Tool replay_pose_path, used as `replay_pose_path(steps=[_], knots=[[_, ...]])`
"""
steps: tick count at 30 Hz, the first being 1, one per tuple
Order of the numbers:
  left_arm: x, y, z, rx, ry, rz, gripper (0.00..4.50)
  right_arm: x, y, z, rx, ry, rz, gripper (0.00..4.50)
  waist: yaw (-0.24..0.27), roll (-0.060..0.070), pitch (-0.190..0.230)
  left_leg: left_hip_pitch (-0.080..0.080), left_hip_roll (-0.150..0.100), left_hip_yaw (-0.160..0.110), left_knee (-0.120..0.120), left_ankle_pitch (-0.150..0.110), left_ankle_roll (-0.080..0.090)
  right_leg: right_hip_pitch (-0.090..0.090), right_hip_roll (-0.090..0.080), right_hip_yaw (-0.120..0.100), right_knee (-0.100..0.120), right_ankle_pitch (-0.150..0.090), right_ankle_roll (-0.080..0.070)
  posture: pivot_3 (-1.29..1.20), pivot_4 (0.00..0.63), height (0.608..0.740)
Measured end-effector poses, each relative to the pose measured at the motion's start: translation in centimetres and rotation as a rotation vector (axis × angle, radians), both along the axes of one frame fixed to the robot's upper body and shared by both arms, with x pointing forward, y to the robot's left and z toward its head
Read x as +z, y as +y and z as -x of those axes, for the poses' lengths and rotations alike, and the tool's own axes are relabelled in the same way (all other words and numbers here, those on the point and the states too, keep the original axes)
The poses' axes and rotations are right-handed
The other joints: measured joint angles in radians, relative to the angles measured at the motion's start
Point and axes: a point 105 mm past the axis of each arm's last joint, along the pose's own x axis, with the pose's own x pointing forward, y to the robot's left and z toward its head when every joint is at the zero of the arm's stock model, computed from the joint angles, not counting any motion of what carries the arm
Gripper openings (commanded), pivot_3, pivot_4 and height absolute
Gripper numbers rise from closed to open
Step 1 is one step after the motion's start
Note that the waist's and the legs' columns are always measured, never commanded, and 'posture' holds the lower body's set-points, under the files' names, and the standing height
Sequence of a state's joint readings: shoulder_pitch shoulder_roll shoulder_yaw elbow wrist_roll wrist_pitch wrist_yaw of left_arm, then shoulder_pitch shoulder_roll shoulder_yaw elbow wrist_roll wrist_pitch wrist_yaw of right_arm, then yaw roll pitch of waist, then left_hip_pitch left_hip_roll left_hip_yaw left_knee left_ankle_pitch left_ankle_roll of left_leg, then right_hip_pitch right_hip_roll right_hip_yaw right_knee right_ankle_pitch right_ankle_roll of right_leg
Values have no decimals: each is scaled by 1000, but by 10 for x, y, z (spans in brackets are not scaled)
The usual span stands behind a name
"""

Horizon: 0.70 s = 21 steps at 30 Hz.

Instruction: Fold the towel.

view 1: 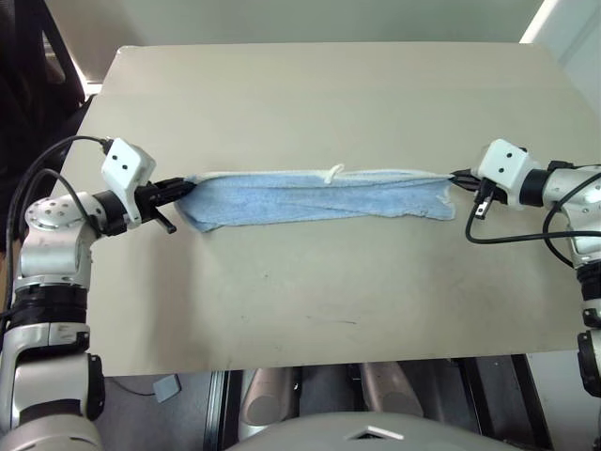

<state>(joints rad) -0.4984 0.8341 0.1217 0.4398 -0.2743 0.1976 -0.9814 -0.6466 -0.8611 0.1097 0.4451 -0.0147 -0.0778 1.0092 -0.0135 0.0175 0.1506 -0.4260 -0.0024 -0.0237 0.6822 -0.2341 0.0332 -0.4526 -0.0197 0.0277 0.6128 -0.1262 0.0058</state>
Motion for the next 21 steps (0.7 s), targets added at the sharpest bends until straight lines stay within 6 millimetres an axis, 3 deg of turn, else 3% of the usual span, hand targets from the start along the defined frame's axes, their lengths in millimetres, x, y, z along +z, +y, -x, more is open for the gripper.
replay_pose_path(steps=[10,13,15,18,21], knots=[[0,0,0,0,0,0,0,0,0,0,0,0,0,16,0,0,0,0,0,0,0,0,0,0,0,0,0,0,0,0,150,736],[-6,2,-5,13,12,-43,759,-1,-4,-12,-52,-20,6,651,-1,0,0,3,0,0,0,0,0,2,0,1,0,1,0,0,150,736],[-18,1,-13,28,34,-97,1449,-1,-11,-28,-143,-56,13,1298,-1,0,0,4,-1,0,0,1,1,3,0,2,0,4,0,0,150,736],[-35,-1,-15,29,71,-129,2558,-5,-17,-36,-188,-68,29,2379,-1,0,0,3,0,0,0,2,1,1,0,1,0,4,0,0,150,736],[-32,1,-17,32,54,-133,3665,-12,-22,-36,-205,-58,39,3479,0,0,0,0,0,0,-1,1,0,-1,0,1,-1,4,0,0,150,736]])
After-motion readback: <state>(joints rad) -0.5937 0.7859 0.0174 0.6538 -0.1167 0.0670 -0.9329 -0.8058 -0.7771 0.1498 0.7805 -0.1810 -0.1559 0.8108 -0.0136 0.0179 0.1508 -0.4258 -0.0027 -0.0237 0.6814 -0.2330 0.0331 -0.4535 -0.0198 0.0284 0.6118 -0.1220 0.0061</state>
